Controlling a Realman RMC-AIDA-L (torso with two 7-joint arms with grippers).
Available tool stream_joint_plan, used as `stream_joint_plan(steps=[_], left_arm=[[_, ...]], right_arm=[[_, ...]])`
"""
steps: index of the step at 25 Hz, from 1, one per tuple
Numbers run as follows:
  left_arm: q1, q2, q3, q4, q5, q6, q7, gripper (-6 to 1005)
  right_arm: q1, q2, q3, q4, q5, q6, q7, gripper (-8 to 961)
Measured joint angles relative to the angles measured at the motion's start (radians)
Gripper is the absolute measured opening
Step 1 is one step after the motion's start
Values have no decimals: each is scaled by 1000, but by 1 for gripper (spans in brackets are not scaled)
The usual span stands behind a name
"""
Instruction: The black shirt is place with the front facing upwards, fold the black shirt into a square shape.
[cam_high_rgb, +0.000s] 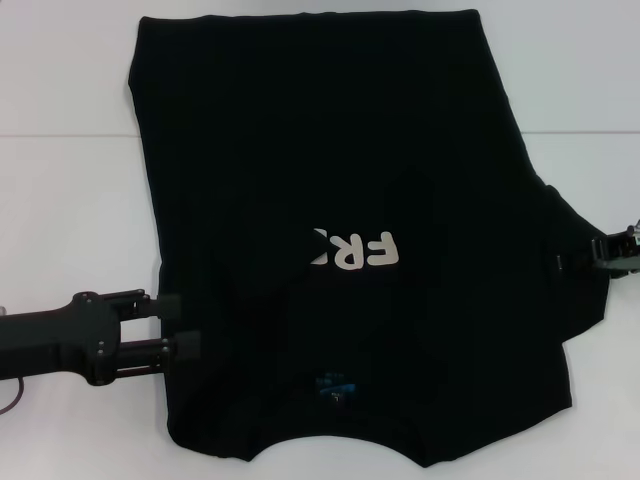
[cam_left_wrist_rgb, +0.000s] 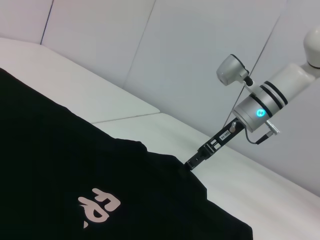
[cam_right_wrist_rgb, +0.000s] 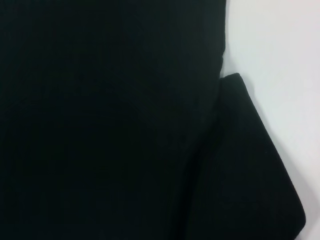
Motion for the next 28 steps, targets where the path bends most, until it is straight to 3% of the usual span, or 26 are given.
stream_joint_plan(steps=[11,17,20,28], left_arm=[[0,0,-1,1,0,4,0,712],[0,0,-2,1,0,4,0,713],[0,0,-2,1,0,4,0,713],[0,0,-1,1,0,-2,0,712]], right_arm=[[0,0,-20,-14,3,-2,0,882],[3,0,-22,-15,1,-1,0,675],[5,0,-22,-15,0,-1,0,432],[5,-4,-21,-15,-1,-2,0,97]])
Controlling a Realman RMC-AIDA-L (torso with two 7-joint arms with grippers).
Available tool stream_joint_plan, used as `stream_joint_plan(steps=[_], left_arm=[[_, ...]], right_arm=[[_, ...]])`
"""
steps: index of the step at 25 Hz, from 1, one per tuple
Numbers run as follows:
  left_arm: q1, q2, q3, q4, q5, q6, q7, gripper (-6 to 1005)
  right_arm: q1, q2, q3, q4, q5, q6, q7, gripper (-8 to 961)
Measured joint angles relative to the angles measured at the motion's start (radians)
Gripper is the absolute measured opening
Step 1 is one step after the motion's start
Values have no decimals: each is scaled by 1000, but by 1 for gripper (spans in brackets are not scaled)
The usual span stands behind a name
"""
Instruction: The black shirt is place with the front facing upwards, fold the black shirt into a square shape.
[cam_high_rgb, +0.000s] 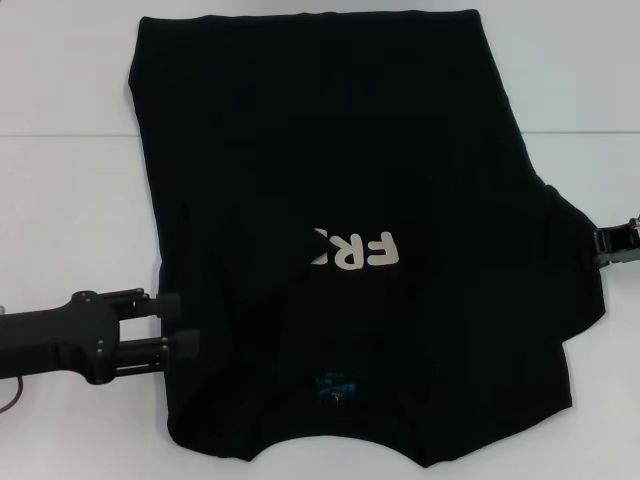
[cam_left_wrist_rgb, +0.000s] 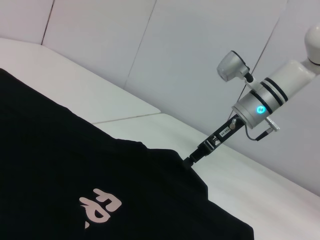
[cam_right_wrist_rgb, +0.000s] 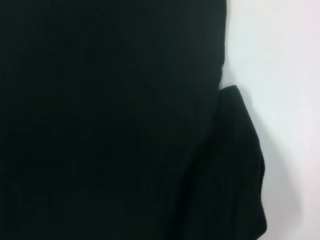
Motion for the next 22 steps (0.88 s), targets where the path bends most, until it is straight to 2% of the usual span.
stream_joint_plan(steps=[2,12,18,22], left_arm=[[-1,1,0,0,0,0,0,712],[-5,3,0,0,0,-2,0,712],[-6,4,1,0,0,-4,0,712],[-6,4,2,0,0,-4,0,712]], right_arm=[[0,-2,0,0,1,0,0,13],[-27,-13,20,-54,16,-28,-3,9],[-77,-32,45,-164,133,-106,-18,8],[-99,-37,46,-215,209,-138,-55,8]])
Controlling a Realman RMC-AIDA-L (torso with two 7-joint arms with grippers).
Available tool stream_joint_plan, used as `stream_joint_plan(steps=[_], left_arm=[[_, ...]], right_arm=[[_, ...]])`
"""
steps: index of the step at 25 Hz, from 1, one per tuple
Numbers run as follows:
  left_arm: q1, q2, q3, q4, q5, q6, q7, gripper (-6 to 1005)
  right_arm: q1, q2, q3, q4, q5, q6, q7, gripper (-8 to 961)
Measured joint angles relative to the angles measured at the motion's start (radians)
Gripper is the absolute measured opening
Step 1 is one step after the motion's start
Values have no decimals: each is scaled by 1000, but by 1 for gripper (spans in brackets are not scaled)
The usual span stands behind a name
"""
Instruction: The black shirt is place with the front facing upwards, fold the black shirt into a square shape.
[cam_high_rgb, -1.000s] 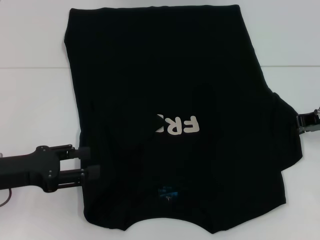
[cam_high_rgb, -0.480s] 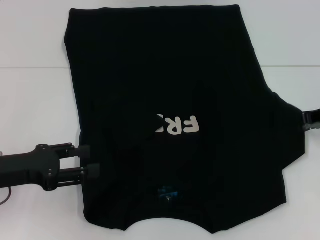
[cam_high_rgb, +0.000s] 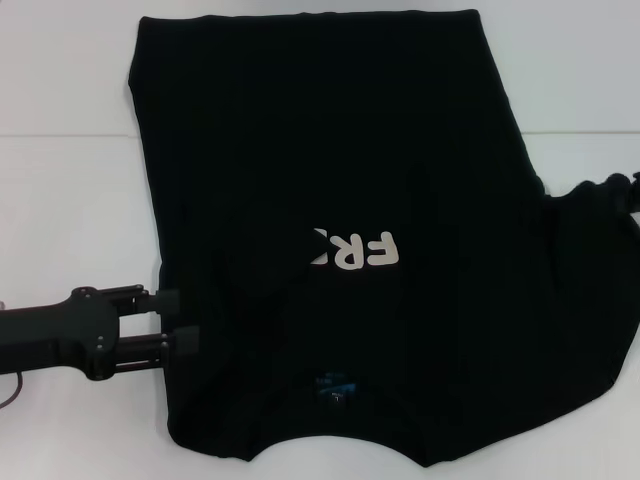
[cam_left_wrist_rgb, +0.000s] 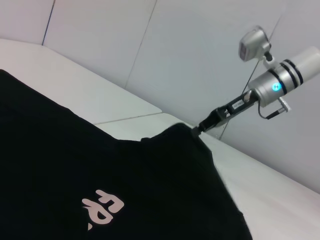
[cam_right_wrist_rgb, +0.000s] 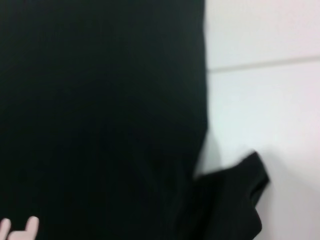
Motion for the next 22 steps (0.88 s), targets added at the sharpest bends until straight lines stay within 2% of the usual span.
stream_joint_plan(steps=[3,8,14,17,22], left_arm=[[0,0,0,0,0,2,0,711],[0,0,0,0,0,3,-1,711],[0,-1,0,-2,1,3,-1,711],[0,-2,0,-3,1,1,-2,712],[3,-3,-4,-5,1,-5,-3,711]], right_arm=[[4,0,-8,-5,26,-11,-32,8],[40,16,-71,18,25,-4,-46,7],[105,49,-153,64,25,26,-46,8],[132,63,-161,95,34,45,-47,8],[133,70,-155,134,136,55,-98,13]])
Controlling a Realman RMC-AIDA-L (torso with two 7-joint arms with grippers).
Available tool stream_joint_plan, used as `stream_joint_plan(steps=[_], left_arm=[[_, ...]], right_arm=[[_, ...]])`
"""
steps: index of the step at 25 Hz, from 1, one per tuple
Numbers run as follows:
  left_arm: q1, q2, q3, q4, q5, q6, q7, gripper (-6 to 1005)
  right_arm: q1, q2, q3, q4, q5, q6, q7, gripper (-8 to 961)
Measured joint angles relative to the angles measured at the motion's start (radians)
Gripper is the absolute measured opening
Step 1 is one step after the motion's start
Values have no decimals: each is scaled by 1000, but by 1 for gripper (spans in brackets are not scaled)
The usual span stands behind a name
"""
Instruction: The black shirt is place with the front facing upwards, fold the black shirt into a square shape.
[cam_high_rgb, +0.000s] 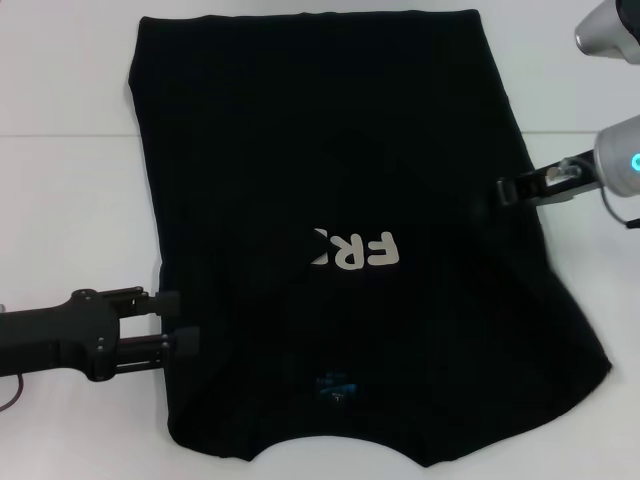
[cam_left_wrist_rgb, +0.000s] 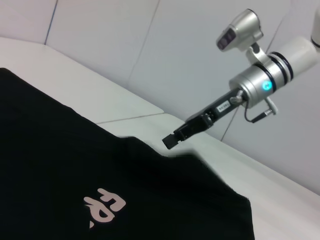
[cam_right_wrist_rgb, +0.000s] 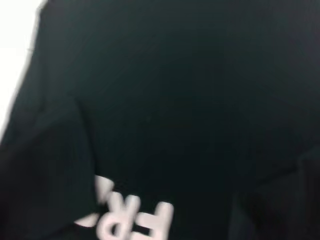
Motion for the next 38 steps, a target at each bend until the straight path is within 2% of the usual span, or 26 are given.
stream_joint_plan(steps=[4,10,13,16,18,24,26,30,34,38], left_arm=[[2,-2,-1,-2,-2,-6,-3,710],[3,-1,-34,-6,-8,-6,-83,709],[1,8,-48,-6,6,4,-176,708],[2,18,-48,5,41,27,-226,708],[4,23,-50,24,77,34,-266,707],[-31,32,-14,121,243,46,-498,707],[-46,22,16,191,320,44,-583,708],[-67,-25,26,341,422,33,-706,710],[-110,-52,42,392,528,40,-824,711],[-142,-82,117,432,599,45,-931,710]], right_arm=[[-51,-13,4,30,183,-14,-85,31],[-174,-41,36,42,424,-54,-250,245],[-241,-44,64,43,511,-130,-459,482],[-308,-32,80,43,560,-227,-712,630],[-352,-14,94,38,574,-273,-871,728],[-432,39,118,33,577,-307,-1180,844],[-441,49,121,39,574,-294,-1222,883],[-447,55,121,50,571,-263,-1246,942],[-448,55,128,55,575,-261,-1242,945],[-448,56,137,56,576,-260,-1242,945]])
